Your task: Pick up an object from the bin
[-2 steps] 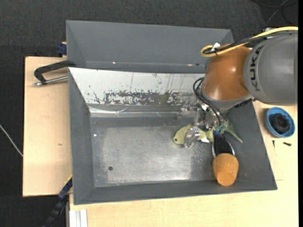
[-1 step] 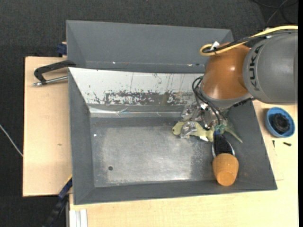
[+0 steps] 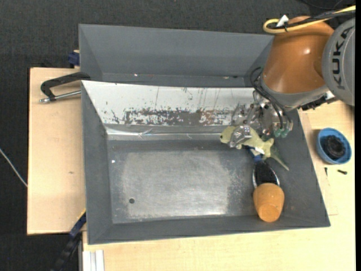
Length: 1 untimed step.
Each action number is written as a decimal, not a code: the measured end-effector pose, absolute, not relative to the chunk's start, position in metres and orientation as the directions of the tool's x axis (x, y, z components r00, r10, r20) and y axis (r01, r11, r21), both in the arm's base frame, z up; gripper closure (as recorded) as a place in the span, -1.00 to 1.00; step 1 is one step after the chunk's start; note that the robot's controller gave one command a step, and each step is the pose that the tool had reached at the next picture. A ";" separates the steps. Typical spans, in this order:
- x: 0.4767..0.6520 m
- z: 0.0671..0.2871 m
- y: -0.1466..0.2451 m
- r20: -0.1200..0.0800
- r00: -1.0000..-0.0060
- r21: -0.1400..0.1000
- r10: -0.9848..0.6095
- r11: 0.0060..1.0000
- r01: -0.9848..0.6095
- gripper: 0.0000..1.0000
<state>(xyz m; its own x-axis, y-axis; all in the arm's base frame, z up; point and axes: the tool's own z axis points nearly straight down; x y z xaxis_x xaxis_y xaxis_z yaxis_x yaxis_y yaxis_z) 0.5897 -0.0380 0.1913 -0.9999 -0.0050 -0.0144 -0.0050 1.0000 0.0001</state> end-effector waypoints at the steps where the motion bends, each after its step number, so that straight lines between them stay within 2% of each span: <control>1: 0.569 0.296 -0.040 -0.011 -0.889 -0.006 -0.458 0.889 -0.458 1.00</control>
Offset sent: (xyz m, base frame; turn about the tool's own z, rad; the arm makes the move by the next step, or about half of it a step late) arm -0.0230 -0.0027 0.1016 -0.4713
